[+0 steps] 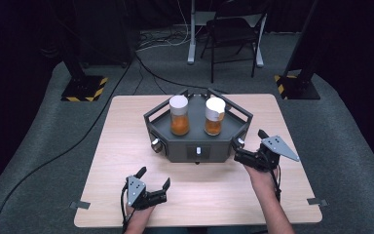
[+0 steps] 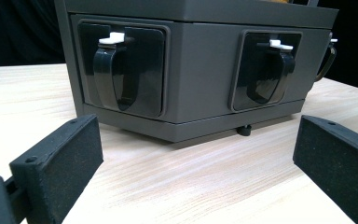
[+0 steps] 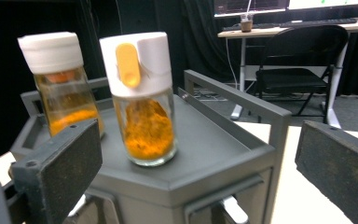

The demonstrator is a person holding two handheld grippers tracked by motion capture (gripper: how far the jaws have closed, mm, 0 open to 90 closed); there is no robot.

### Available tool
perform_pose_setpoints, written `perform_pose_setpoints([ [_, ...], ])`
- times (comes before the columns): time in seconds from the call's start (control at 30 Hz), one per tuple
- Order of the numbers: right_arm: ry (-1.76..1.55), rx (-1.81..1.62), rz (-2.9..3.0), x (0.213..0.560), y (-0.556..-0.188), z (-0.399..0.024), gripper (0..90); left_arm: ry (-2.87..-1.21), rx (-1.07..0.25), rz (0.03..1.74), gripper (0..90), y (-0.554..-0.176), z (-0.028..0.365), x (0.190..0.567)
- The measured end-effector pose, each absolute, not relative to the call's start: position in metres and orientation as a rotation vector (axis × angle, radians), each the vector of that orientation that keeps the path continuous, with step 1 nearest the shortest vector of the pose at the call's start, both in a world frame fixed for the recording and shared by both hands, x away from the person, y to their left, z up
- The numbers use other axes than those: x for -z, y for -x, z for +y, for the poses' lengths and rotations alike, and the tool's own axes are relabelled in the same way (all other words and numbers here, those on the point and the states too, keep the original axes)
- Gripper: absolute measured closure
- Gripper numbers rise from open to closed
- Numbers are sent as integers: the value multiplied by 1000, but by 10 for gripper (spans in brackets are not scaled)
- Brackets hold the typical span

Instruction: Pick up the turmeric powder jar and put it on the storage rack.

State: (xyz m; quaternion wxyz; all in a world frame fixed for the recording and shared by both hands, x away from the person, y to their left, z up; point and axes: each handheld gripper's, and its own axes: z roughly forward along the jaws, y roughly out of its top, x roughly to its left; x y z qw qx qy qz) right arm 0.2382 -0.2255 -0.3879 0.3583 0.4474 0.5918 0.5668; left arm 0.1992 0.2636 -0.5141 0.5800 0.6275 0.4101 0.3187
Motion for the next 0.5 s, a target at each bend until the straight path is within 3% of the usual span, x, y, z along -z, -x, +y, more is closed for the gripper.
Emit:
perform_pose_setpoints([
  [0.5, -1171, -1451, 1478, 421, -212, -239, 0, -1473, -747, 954, 7, -199, 263, 514],
])
